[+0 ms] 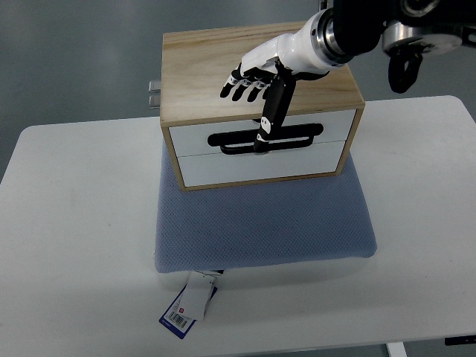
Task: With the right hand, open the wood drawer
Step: 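Reach the right hand to the black handle of the upper drawer, then hook the right hand fingers around the black bar handle, then pull the upper drawer toward the robot with the right hand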
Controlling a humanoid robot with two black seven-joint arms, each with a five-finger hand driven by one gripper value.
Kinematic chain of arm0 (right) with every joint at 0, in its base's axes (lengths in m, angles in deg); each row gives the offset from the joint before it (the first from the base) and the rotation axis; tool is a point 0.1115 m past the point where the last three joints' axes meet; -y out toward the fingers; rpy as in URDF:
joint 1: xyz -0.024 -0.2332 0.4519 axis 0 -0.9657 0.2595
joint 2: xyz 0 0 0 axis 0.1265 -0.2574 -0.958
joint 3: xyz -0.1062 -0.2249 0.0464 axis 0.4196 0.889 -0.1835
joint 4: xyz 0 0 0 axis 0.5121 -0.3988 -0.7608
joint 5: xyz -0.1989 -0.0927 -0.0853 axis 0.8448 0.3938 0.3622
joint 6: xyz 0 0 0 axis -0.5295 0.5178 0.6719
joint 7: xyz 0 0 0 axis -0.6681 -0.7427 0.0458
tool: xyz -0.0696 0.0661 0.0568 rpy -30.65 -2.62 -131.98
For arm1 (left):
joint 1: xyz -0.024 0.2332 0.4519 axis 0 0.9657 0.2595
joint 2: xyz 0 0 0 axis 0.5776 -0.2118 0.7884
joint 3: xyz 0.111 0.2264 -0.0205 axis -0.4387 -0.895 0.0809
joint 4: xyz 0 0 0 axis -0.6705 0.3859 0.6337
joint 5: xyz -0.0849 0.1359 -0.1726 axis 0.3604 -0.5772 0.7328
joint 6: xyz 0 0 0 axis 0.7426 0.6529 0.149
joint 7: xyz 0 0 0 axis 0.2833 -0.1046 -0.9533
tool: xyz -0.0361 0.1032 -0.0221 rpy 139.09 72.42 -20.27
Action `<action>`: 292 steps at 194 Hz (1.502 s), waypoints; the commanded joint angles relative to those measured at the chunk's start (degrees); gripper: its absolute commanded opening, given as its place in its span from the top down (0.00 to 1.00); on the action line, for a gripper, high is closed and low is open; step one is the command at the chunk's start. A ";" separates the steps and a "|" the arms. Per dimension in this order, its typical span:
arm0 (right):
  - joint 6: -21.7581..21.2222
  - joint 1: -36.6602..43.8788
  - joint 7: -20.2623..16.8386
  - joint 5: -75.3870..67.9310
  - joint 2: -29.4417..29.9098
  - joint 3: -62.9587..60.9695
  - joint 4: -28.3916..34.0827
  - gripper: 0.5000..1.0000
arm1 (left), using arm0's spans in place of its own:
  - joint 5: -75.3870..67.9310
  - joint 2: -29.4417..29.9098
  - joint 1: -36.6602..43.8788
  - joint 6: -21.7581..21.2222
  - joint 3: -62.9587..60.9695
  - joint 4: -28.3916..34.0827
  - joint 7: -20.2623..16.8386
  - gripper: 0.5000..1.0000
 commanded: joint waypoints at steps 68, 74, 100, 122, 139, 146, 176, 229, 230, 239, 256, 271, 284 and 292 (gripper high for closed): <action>2.18 -5.47 -0.16 0.47 0.62 1.46 -0.94 0.13 | 0.07 0.00 0.00 -0.01 0.08 0.00 0.00 0.00; 2.18 -5.47 -0.16 0.47 0.62 1.46 -0.94 0.13 | 0.07 0.00 0.00 -0.01 0.08 0.00 0.00 0.00; 2.09 -7.49 0.01 3.89 1.06 1.81 -2.44 0.13 | 0.07 0.00 0.00 -0.01 -0.01 0.08 0.00 0.00; 2.09 -7.93 0.28 4.86 1.41 2.43 -3.05 0.13 | 0.07 0.00 0.00 -0.01 -0.01 0.08 0.00 0.00; 1.57 -9.42 0.28 6.71 2.12 2.78 -3.49 0.13 | 0.07 0.00 0.00 -0.01 0.08 0.17 0.00 0.00; 1.57 -9.86 0.28 6.79 2.47 2.86 -3.58 0.13 | 0.07 0.00 0.00 -0.01 0.08 0.26 0.00 0.00; 1.30 -11.71 0.45 8.20 3.43 3.30 -4.81 0.13 | 0.15 0.00 0.00 -0.01 0.08 0.44 0.00 0.00; -3.79 -12.15 0.45 7.67 2.91 3.22 -4.90 0.13 | 0.15 0.00 0.00 -0.01 0.08 0.52 0.00 0.00; -4.05 -12.06 0.45 7.67 2.91 3.22 -4.81 0.12 | 0.15 0.00 0.00 -0.01 0.08 0.52 0.00 0.00; -4.06 -12.06 0.45 7.67 2.91 3.22 -4.81 0.12 | 0.15 0.00 0.00 -0.01 0.08 0.52 0.00 0.00; -7.22 -10.65 0.45 6.79 2.12 3.04 -3.84 0.12 | 0.15 0.00 0.00 -0.01 0.08 0.52 0.00 0.00; -8.45 -9.25 0.45 5.91 1.68 3.04 -2.53 0.12 | 0.24 0.00 0.00 -0.01 0.08 0.61 0.00 0.00; -9.51 -8.81 0.45 5.39 1.15 3.04 -1.74 0.12 | 0.15 0.00 0.00 -0.01 0.08 0.61 0.00 0.00; -10.83 -7.58 0.54 4.60 0.62 3.04 -0.50 0.13 | 0.24 0.00 0.00 -0.01 0.08 0.61 0.00 0.00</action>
